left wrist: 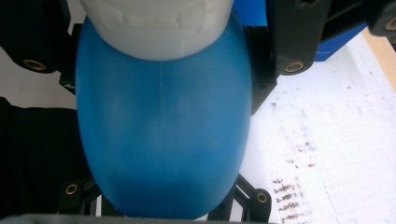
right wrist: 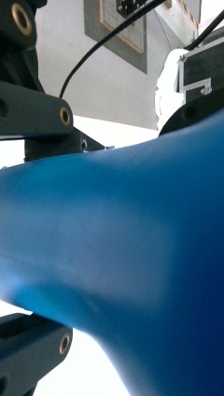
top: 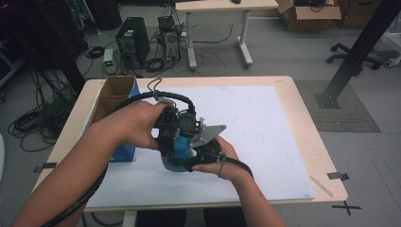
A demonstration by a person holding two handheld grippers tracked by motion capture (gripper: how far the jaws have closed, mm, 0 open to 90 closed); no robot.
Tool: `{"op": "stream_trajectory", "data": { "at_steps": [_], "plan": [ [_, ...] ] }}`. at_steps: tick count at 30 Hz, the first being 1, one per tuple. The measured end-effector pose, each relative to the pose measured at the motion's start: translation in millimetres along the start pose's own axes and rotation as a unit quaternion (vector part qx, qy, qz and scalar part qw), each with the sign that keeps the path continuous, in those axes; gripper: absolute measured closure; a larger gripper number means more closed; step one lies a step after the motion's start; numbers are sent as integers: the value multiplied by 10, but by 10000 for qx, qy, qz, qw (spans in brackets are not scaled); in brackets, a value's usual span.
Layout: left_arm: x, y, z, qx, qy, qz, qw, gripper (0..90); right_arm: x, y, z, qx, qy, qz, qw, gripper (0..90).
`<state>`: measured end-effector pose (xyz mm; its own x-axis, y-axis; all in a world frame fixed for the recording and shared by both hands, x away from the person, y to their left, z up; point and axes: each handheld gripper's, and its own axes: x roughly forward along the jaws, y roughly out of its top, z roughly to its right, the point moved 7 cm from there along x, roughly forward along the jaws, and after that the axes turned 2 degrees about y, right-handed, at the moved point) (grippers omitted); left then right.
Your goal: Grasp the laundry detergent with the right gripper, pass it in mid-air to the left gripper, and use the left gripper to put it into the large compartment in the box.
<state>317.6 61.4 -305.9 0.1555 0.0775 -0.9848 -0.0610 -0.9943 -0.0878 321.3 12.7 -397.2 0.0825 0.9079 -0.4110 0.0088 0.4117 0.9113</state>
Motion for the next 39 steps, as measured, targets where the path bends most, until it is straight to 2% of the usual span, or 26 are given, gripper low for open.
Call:
{"op": "stream_trajectory", "data": {
  "at_steps": [5,9,15,18,25,36,39],
  "plan": [
    [-23,11,14,-47,17,15,10000,389,-8,15,-11,-25,22,69,10000,451],
    [-38,19,18,-78,7,-104,9999,390,-6,15,-9,-53,37,125,9999,444],
    [-82,37,13,-106,48,-65,9999,390,-45,24,-21,31,14,409,9992,420],
    [-98,44,7,-114,46,-77,9999,390,-69,18,-18,132,20,427,9990,331],
    [-117,34,-19,-196,105,-122,9997,390,-109,14,-15,171,-29,463,9988,245],
    [-147,52,-32,-285,56,-138,9995,389,-124,44,22,292,-160,600,9976,53],
    [-147,49,-41,-286,32,-184,9994,388,-158,48,22,289,-158,650,9973,31]
  ]
}}
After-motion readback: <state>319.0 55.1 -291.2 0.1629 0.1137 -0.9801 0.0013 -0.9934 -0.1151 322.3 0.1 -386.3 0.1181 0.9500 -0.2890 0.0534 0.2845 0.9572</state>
